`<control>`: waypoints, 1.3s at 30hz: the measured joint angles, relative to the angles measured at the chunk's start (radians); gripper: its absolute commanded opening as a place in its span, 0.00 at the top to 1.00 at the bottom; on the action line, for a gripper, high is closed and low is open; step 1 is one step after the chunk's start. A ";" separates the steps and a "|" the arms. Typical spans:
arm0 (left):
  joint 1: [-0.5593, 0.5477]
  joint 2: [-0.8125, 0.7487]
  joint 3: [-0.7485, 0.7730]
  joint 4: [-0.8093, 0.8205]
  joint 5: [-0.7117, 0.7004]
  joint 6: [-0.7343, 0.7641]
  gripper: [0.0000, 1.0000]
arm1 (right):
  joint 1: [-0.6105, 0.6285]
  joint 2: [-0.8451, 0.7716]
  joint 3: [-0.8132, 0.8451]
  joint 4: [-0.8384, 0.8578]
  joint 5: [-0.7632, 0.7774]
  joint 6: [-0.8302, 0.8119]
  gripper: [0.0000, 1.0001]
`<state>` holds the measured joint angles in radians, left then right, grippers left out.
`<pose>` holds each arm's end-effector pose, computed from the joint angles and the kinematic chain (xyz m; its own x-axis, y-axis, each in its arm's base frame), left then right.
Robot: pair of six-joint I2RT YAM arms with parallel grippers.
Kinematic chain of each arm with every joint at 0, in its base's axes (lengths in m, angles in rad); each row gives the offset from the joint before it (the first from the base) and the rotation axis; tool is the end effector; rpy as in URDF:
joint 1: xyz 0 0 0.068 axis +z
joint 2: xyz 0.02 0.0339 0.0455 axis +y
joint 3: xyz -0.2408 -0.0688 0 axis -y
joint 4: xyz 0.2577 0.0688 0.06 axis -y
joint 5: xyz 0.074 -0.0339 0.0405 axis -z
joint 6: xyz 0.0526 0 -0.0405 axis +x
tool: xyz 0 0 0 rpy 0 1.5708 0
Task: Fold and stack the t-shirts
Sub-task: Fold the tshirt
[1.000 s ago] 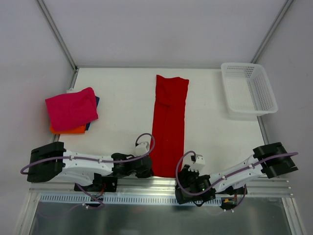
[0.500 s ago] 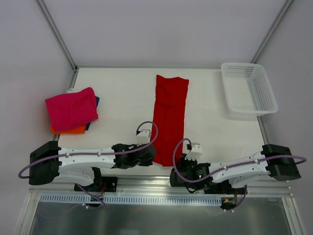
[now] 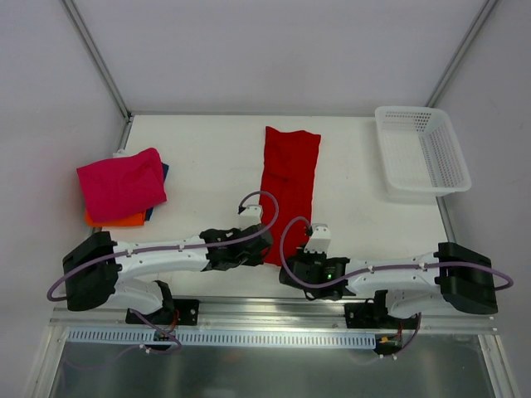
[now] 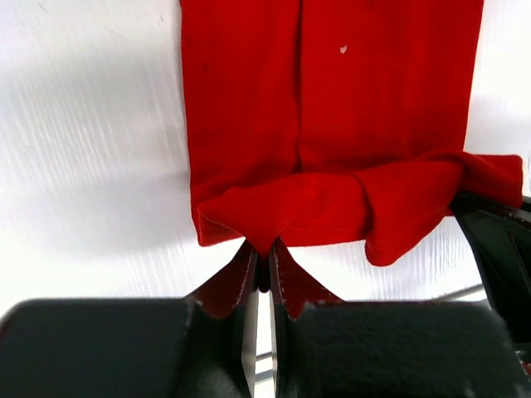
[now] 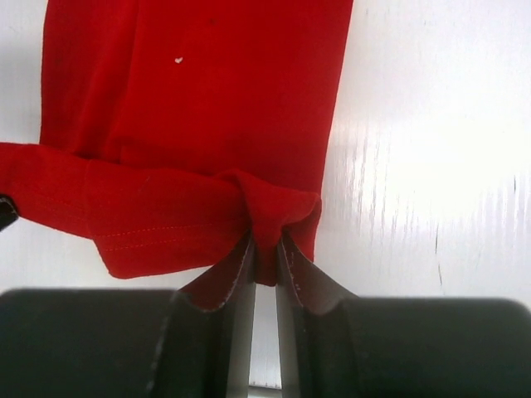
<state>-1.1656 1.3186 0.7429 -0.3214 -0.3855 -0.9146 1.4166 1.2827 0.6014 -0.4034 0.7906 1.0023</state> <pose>0.1306 -0.2544 0.1608 -0.7894 -0.0220 -0.6135 0.2190 0.9235 -0.3150 0.0740 0.2328 0.1305 -0.6159 -0.1028 -0.7811 -0.2323 0.9711 0.0554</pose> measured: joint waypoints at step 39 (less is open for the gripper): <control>0.325 0.409 0.400 0.071 0.097 0.367 1.00 | -0.561 0.321 0.311 0.238 -0.249 -0.623 0.88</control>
<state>-0.8406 1.7279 1.1427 -0.2501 -0.2882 -0.5480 0.8555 1.6039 0.9123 -0.1658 0.5411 0.3790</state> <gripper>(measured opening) 0.044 0.124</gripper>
